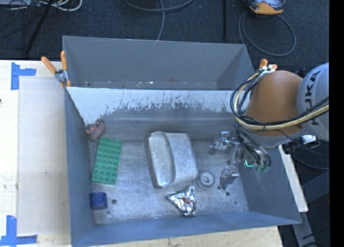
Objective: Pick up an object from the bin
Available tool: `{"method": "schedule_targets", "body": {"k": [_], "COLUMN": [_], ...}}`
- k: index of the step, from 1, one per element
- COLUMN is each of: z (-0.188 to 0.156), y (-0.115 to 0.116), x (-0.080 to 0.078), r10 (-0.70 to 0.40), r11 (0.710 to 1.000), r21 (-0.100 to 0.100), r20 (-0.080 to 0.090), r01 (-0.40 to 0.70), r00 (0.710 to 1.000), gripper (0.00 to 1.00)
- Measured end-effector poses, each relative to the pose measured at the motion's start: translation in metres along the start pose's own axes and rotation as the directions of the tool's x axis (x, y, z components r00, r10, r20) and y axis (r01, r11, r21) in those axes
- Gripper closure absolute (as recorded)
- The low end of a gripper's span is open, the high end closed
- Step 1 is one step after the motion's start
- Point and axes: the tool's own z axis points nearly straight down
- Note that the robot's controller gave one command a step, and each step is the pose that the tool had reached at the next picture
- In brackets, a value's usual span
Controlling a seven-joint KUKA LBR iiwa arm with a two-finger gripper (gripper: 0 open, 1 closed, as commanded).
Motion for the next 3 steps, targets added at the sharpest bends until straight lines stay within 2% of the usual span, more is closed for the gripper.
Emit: {"method": "schedule_targets", "body": {"k": [1,2,3], "z": [0.068,0.068,0.068], "y": [0.028,0.071,0.073], "x": [0.027,0.053,0.054], "r10": [-0.214,-0.405,-0.406], "r11": [0.977,0.915,0.914], "r21": [0.002,0.011,0.007], "r20": [0.009,0.022,0.019], "r01": [0.214,0.404,0.406], "r00": [0.977,0.914,0.914], "gripper": [0.00,0.00,1.00]}}
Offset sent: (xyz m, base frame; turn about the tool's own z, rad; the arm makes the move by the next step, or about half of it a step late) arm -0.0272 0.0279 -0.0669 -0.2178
